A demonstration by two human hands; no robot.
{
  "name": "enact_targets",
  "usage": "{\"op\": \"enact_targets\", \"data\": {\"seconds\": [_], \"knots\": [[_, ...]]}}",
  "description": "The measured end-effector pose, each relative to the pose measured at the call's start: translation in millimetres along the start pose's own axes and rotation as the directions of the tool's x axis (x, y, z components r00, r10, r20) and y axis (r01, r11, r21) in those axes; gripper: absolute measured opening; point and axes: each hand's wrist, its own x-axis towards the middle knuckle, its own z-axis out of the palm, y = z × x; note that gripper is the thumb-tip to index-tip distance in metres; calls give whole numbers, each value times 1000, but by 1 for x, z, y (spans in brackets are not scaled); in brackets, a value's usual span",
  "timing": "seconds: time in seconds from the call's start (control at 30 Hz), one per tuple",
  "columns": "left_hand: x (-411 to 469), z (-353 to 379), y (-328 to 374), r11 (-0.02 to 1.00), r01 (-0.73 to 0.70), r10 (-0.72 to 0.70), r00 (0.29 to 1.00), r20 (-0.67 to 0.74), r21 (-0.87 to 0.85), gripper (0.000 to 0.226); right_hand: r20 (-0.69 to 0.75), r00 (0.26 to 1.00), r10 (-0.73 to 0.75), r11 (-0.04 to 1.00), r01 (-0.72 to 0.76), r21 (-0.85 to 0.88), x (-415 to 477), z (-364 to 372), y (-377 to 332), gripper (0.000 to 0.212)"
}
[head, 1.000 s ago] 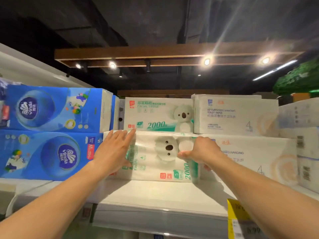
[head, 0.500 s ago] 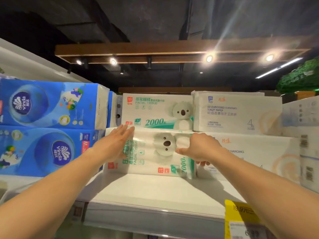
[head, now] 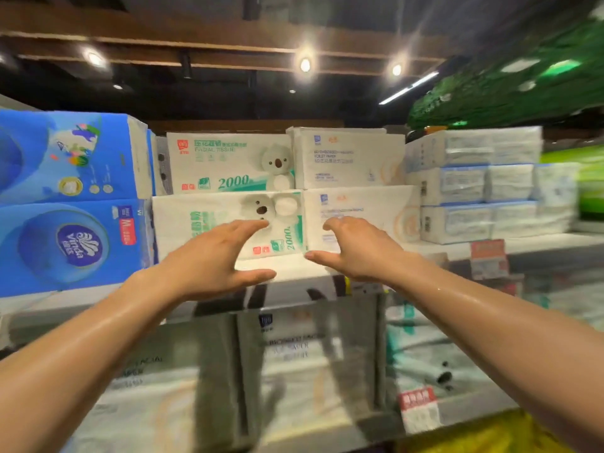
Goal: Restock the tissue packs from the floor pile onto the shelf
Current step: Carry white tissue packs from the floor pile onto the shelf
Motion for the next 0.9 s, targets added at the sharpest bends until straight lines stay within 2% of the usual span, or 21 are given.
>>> {"op": "enact_targets", "data": {"seconds": [0.17, 0.3, 0.47, 0.53, 0.67, 0.83, 0.9], "knots": [[-16, 13, 66, 976, -185, 186, 983, -4, -115, 115, 29, 995, 92, 995, -91, -36, -90, -30, 14, 75], [-22, 28, 132, 928, -315, 320, 947, -4, -197, 113, 54, 983, 178, 980, -172, -104, -169, -56, 42, 77], [-17, 52, 243, 856, -428, 459, 888, 43, -290, 108, 78, 923, 376, 913, -354, -204, -278, -88, 96, 90], [-16, 58, 298, 817, -479, 520, 853, 51, -322, 109, 94, 887, 453, 879, -426, -216, -327, -97, 124, 93], [-18, 71, 423, 717, -566, 629, 777, 27, -407, 120, 112, 813, 571, 815, -546, -192, -437, -122, 183, 81], [-30, 97, 607, 593, -617, 724, 690, 6, -516, 123, 129, 648, 750, 661, -731, -169, -590, -161, 257, 81], [-39, 106, 681, 542, -615, 755, 656, 10, -572, 126, 143, 555, 819, 573, -802, -170, -650, -177, 280, 79]]}}
